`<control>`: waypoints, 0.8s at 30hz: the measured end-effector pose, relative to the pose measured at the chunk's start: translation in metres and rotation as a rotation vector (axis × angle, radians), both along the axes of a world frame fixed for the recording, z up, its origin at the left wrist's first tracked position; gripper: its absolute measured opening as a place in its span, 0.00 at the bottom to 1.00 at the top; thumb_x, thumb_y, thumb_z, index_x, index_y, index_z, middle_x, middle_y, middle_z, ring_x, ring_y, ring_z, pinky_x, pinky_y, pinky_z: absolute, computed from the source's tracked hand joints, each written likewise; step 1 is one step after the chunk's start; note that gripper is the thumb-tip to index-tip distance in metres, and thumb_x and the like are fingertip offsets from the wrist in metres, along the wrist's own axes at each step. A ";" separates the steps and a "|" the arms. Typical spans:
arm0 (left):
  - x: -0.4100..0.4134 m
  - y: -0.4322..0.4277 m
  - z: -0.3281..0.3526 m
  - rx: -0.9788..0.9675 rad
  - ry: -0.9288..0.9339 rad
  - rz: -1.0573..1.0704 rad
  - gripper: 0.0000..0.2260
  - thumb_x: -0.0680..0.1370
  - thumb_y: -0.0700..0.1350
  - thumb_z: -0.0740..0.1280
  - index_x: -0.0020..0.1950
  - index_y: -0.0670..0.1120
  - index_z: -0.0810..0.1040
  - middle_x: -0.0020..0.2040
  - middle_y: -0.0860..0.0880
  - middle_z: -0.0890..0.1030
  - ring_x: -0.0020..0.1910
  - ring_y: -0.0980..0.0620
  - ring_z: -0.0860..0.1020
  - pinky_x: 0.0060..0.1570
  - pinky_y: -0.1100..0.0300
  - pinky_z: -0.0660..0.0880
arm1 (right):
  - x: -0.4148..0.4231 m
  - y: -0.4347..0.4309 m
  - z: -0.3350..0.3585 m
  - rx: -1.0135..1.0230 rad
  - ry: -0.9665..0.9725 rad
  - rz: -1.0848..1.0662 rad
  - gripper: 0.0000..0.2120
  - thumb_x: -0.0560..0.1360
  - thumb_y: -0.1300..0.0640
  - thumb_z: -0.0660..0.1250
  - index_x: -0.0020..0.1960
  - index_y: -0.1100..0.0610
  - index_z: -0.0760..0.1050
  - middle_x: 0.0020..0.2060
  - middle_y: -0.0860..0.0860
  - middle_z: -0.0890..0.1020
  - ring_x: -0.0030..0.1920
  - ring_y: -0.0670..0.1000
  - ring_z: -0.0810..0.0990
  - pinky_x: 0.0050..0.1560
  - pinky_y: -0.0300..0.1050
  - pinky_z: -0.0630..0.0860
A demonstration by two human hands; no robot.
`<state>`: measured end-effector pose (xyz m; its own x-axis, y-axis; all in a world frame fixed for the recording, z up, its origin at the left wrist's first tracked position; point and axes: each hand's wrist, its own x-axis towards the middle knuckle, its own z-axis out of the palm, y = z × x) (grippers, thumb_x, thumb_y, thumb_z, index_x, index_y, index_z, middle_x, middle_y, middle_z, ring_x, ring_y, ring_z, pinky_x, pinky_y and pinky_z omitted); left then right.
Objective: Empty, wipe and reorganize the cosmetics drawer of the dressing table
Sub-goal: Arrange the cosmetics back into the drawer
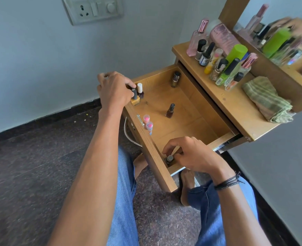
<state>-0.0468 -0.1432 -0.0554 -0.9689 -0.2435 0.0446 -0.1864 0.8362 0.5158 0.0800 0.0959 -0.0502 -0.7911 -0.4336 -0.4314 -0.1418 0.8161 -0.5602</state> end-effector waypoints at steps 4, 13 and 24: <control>0.000 0.001 0.005 0.040 -0.029 -0.004 0.14 0.74 0.39 0.75 0.53 0.57 0.85 0.66 0.51 0.76 0.69 0.41 0.63 0.59 0.49 0.64 | -0.002 0.008 -0.004 -0.009 0.077 -0.050 0.19 0.74 0.70 0.64 0.56 0.49 0.81 0.51 0.42 0.82 0.51 0.43 0.81 0.53 0.47 0.81; 0.004 0.034 0.036 0.123 0.172 -0.038 0.19 0.74 0.34 0.67 0.54 0.56 0.84 0.64 0.54 0.78 0.67 0.44 0.65 0.55 0.57 0.59 | -0.028 0.052 0.020 -0.388 0.640 -0.662 0.09 0.78 0.64 0.69 0.53 0.51 0.83 0.45 0.41 0.84 0.43 0.40 0.82 0.43 0.33 0.78; 0.018 0.107 0.034 0.331 0.224 -0.268 0.07 0.77 0.42 0.71 0.50 0.54 0.85 0.58 0.54 0.81 0.62 0.48 0.69 0.55 0.59 0.64 | -0.093 0.087 0.033 -0.581 0.764 -1.098 0.23 0.69 0.54 0.80 0.60 0.52 0.74 0.48 0.47 0.79 0.36 0.34 0.76 0.42 0.34 0.77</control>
<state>-0.0291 -0.0362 -0.0211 -0.9748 -0.0225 0.2220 0.1599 0.6233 0.7654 -0.0131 0.1830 -0.0176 -0.7839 0.5642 0.2589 -0.0172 0.3972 -0.9176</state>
